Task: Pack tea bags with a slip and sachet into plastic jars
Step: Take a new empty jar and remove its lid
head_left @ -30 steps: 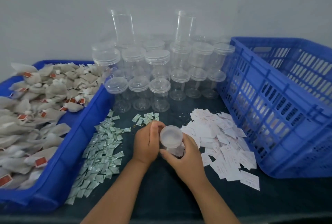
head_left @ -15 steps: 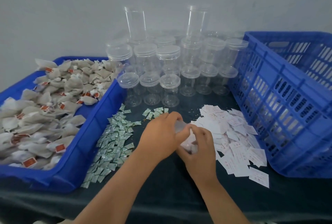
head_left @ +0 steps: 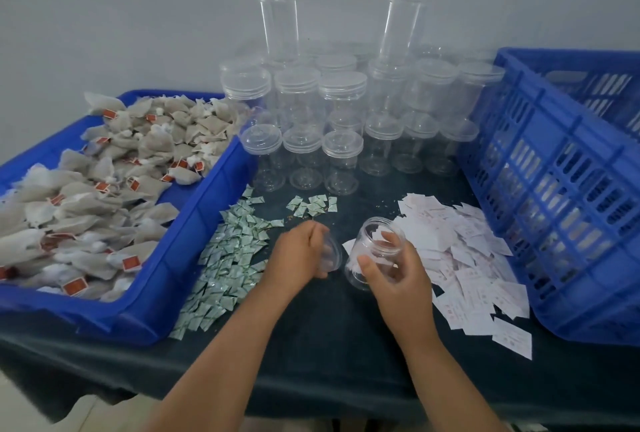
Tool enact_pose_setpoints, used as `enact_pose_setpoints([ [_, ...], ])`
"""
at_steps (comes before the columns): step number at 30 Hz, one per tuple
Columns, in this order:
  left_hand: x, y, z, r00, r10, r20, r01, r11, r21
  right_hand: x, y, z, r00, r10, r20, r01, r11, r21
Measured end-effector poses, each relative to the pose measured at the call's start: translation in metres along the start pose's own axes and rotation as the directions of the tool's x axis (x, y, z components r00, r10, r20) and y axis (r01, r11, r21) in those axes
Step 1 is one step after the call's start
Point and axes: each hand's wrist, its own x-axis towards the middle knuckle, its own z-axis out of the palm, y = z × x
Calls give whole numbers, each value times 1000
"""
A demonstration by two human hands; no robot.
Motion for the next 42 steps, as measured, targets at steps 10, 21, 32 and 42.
enact_pose_setpoints([
  [10, -3, -5, -10, 921, 338, -196, -177, 808, 562, -7, -5, 2, 991, -43, 126, 53, 995, -83],
  [21, 14, 67, -207, 990, 100, -95, -15, 764, 645, -12, -7, 7, 979, -26, 202, 65, 980, -190],
  [32, 54, -30, -238, 826, -547, 137, 106, 389, 915, -9, 0, 6, 982, -34, 186, 57, 991, -118],
  [42, 73, -48, -248, 981, -92, -172, 177, 789, 588, -5, 1, 6, 987, -9, 161, 27, 993, -111],
])
